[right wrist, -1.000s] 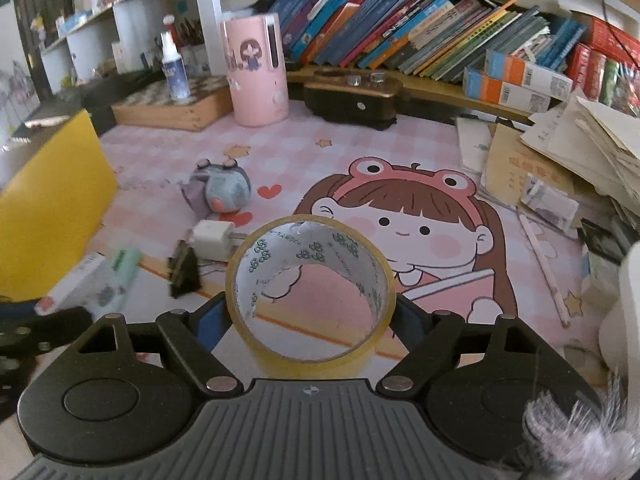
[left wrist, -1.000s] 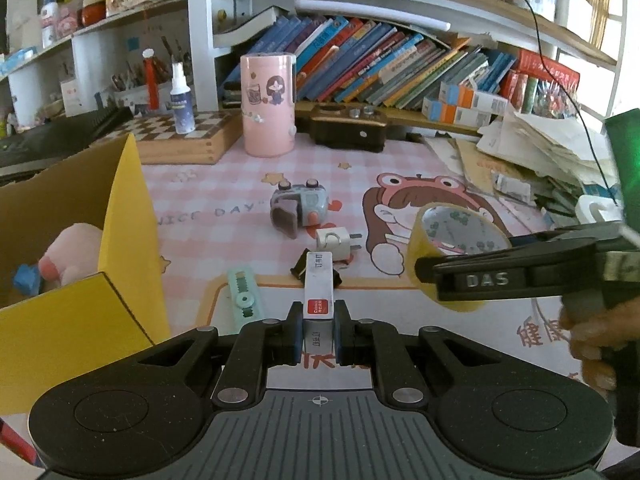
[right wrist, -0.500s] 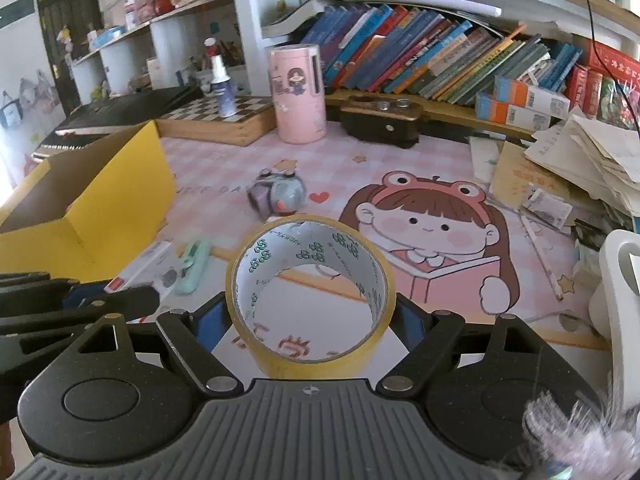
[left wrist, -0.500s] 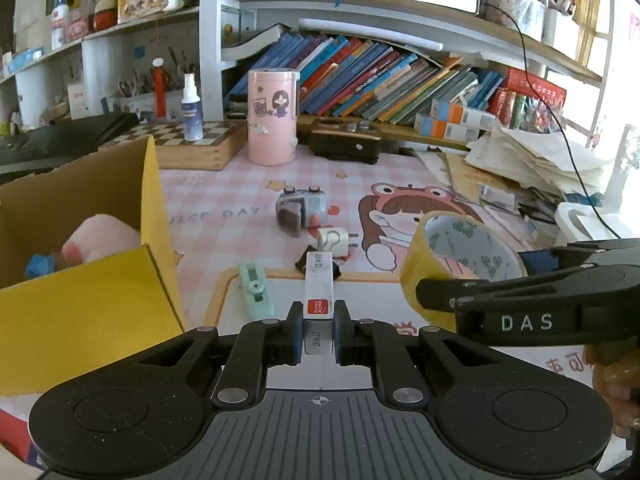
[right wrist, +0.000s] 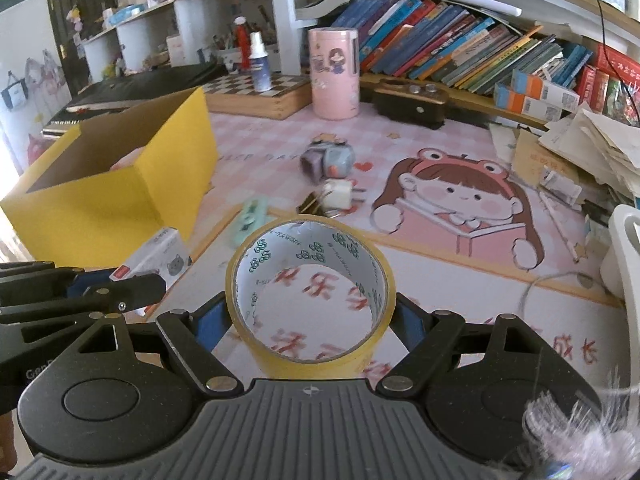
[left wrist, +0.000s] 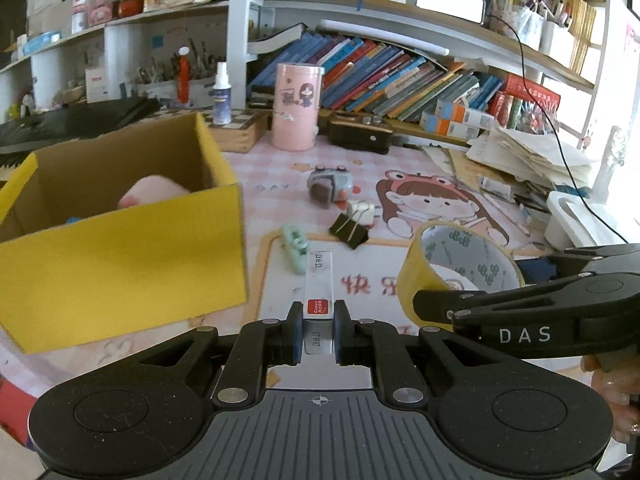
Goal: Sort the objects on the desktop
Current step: 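Carry the white box and yellow tape with both tools over the yellow box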
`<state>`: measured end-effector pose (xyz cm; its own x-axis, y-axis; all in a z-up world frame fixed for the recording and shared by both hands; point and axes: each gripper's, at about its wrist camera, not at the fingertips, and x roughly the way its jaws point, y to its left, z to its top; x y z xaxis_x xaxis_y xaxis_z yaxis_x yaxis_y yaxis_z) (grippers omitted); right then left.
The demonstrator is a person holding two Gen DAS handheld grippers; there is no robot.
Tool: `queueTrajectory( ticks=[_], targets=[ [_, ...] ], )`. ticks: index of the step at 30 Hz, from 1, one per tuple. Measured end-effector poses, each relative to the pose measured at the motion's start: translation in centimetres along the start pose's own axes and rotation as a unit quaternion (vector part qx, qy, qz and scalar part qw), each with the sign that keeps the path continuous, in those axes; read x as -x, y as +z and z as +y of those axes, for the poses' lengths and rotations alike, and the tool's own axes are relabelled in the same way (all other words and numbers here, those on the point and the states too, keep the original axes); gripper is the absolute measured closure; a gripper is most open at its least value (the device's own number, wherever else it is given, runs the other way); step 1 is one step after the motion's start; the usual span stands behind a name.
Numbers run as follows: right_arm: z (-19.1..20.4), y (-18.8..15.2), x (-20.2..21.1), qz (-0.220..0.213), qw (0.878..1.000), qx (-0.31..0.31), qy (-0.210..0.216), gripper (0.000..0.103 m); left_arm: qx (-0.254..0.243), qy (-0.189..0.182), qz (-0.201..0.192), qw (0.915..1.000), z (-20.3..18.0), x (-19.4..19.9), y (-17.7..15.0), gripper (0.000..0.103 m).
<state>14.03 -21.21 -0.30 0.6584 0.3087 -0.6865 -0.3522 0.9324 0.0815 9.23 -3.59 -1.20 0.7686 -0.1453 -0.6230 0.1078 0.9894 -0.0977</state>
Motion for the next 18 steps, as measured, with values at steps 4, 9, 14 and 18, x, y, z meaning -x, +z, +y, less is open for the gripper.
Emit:
queueTrajectory(
  ticks=[4, 9, 14, 18],
  targets=[
    [2.5, -0.9, 0.7, 0.002, 1.000, 0.005, 0.000, 0.021, 0.006, -0.002, 0.003, 1.0000, 1.5, 1.6, -1.2, 0.090],
    [5.3, -2.1, 1.7, 0.006, 1.000, 0.014, 0.004, 0.021, 0.011, -0.002, 0.000, 0.9999, 3.2, 3.7, -2.4, 0.090],
    [8.0, -3.4, 2.7, 0.007, 1.000, 0.016, 0.010, 0.021, 0.009, 0.000, 0.000, 1.0000, 4.7, 5.7, -3.7, 0.090],
    [9.9, -4.3, 3.3, 0.008, 1.000, 0.013, 0.014, 0.021, 0.009, 0.006, 0.002, 0.9999, 6.0, 7.2, -4.7, 0.090]
  ],
)
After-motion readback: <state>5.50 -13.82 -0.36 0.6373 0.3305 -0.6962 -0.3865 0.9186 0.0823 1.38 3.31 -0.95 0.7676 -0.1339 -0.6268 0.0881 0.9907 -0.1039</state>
